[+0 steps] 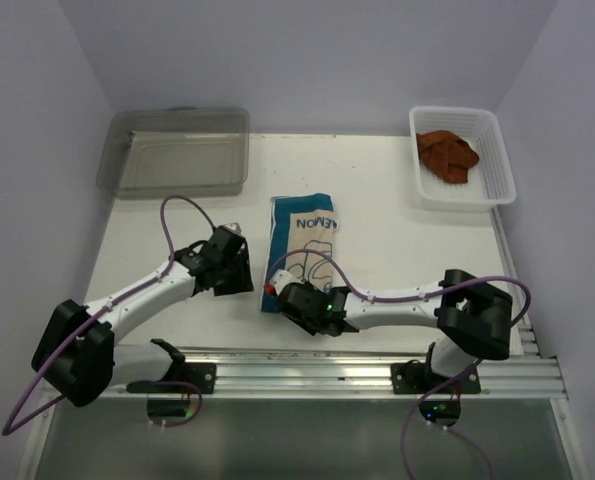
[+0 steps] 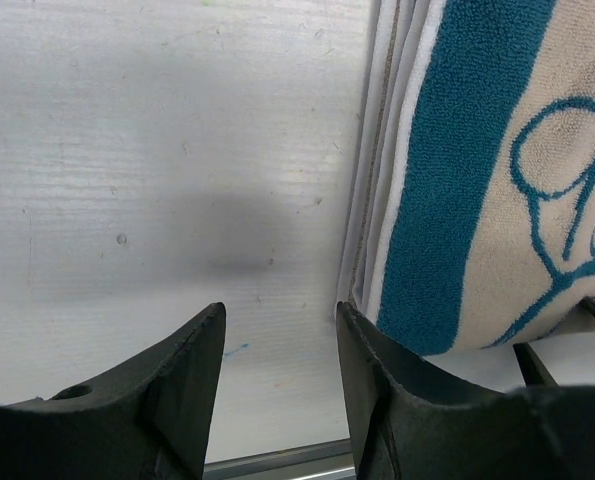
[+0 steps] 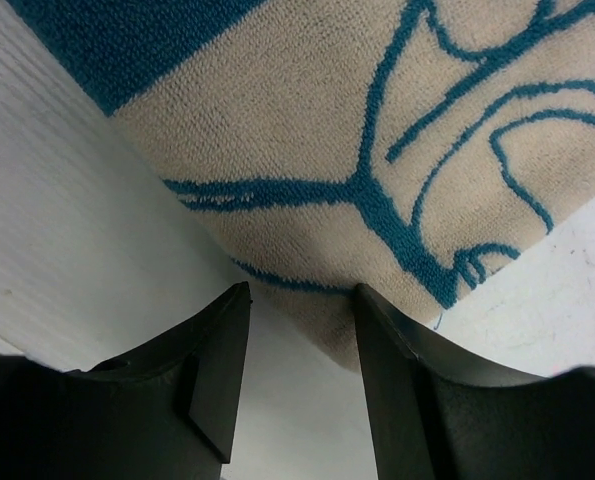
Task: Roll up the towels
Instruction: Roll the towel
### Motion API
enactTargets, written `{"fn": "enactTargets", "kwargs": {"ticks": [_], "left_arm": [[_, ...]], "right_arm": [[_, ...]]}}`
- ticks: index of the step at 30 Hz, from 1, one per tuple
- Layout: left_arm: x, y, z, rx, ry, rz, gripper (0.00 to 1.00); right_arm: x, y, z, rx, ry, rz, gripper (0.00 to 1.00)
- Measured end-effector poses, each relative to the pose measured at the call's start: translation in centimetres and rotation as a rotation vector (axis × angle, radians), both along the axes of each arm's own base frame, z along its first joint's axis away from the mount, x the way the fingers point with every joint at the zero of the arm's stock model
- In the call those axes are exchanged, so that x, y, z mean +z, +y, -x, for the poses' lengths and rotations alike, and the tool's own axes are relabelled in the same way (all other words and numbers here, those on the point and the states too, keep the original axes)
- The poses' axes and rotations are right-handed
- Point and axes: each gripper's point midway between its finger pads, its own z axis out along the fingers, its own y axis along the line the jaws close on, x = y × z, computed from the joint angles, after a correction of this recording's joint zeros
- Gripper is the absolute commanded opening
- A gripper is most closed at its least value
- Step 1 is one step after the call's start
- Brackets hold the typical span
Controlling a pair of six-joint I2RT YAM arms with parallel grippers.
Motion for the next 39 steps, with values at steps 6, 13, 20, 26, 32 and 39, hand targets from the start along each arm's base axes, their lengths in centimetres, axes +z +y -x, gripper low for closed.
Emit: {"fn": "enactTargets", "kwargs": {"ticks": [6,13,20,26,32,39], "left_arm": [[0.0,-0.2,0.2,-0.008,0.008,0.013,0.53],[0.1,-0.5,0.3,-0.02,0.016,0.026,0.55],[0.7,-0.9,0.3,-0.059,-0.007,0.046,0.55],[3.2,-2.3,-0.8,-0.119,-0.097,0.121,0.38],[3.8,-5.9,-2.1,-0.203,-0.119,0.257,0.0],[-0.9,-7.7,-1.4,-0.248,0.048,0.286,0.0]], "right_arm": [[-1.2,0.1,-0.2,0.004,-0.004,0.025,0.15],[-0.3,0.3,-0.4,0.011,-0.016,0.005,0.0],[2.3,0.4,-1.0,0.021,-0.039,-0.053,0.0],[2.6,0.3,-1.5,0.021,-0.036,-0.058,0.0],[2.5,0.4,-1.4,0.025,-0.029,-0.06,0.0],[2.5,0.3,-1.6,0.017,-0.024,-0.063,0.0]]}}
